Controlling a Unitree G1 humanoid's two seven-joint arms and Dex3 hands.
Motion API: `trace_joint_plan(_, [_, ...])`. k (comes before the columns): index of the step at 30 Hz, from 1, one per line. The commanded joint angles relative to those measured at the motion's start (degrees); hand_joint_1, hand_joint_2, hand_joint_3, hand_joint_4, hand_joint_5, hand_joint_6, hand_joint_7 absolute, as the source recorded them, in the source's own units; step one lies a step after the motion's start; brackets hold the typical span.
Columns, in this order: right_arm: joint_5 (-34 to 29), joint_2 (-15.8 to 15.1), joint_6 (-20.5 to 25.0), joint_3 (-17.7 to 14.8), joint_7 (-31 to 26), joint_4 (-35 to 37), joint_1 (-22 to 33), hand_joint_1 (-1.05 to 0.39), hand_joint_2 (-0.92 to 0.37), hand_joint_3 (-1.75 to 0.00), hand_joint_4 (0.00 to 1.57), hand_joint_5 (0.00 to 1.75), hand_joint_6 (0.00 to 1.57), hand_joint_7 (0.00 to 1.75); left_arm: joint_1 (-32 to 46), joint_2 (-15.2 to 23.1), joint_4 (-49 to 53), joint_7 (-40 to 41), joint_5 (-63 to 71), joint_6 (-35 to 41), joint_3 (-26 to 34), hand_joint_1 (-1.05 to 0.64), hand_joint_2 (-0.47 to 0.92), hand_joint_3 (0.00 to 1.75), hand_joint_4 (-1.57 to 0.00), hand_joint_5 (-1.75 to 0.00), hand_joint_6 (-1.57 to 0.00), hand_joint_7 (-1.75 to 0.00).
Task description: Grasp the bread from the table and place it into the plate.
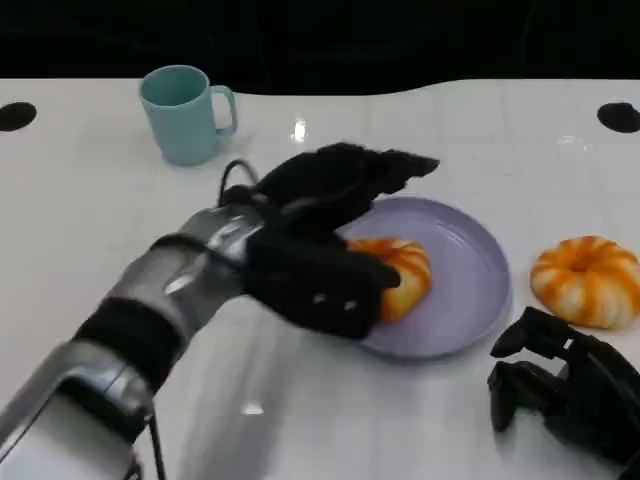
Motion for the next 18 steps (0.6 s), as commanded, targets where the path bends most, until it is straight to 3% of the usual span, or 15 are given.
trace_joint_plan(1, [-0.2, -0.5, 0.7, 0.1, -0.4, -0.9, 1.9, -0.54, -0.92, -0.17, 0.75, 1.70, 0.73, 1.37, 8.2, 3.2, -7.6, -4.6, -9.3, -3.1, 5.7, -0.88, 0.92, 0.37, -0.17, -0.58, -0.16, -0.36])
trace_joint_plan(2, [-0.2, -0.5, 0.7, 0.1, -0.3, -1.0, 2.0, -0.54, -0.92, -0.17, 0.75, 1.71, 0.72, 1.37, 9.8, 3.0, -8.6, -5.3, -11.4, -3.5, 6.9, -0.84, 0.92, 0.33, -0.30, -0.65, -0.25, -0.39])
trace_joint_plan(4, [-0.4, -0.6, 0.8, 0.2, -0.6, -1.2, 2.2, -0.53, -0.92, -0.18, 0.74, 1.71, 0.72, 1.37, 12.9, 1.7, -9.5, -7.0, -17.3, -5.5, 9.6, -0.80, 0.92, 0.29, -0.40, -0.70, -0.33, -0.40])
trace_joint_plan(6, [-0.8, -0.8, 1.1, 0.4, -1.1, -1.5, 2.4, -0.54, -0.92, -0.17, 0.75, 1.71, 0.73, 1.38, 16.2, -0.7, -9.7, -9.1, -25.0, -8.2, 12.9, -0.69, 0.92, 0.15, -0.65, -0.95, -0.62, -0.55])
trace_joint_plan(7, [-0.7, -0.8, 1.6, 0.4, -1.2, -1.9, 2.5, -0.54, -0.92, -0.17, 0.75, 1.72, 0.73, 1.38, 18.2, -1.6, -10.2, -10.0, -28.3, -9.5, 14.4, -0.68, 0.92, 0.12, -0.69, -1.00, -0.67, -0.58])
trace_joint_plan(8, [-0.6, -0.8, 1.9, 0.4, -1.2, -2.2, 2.6, -0.53, -0.91, -0.16, 0.75, 1.72, 0.73, 1.38, 19.3, -2.1, -10.5, -10.6, -29.9, -10.1, 15.2, -0.70, 0.92, 0.16, -0.75, -1.19, -0.71, -0.80])
trace_joint_plan(10, [-0.7, -0.9, 2.0, 0.4, -1.3, -2.6, 2.8, -0.53, -0.91, -0.16, 0.74, 1.73, 0.73, 1.39, 21.8, -3.1, -12.1, -13.0, -34.1, -10.0, 16.8, -0.70, 0.92, 0.17, -0.78, -1.30, -0.71, -0.95])
trace_joint_plan(12, [-0.9, -0.8, 1.5, 0.5, -1.3, -2.9, 3.0, -0.53, -0.92, -0.16, 0.74, 1.73, 0.72, 1.39, 24.6, -4.0, -14.8, -16.1, -38.9, -8.3, 18.3, -0.72, 0.92, 0.22, -0.78, -1.60, -0.74, -1.29])
trace_joint_plan(18, [-1.4, -0.7, 1.9, 0.9, -2.6, -4.1, 3.5, -0.55, -0.92, -0.16, 0.76, 1.67, 0.76, 1.34, 32.9, -5.7, -24.6, -23.5, -50.9, 2.9, 21.2, -0.77, 0.92, 0.22, -0.89, -1.74, -0.82, -1.54])
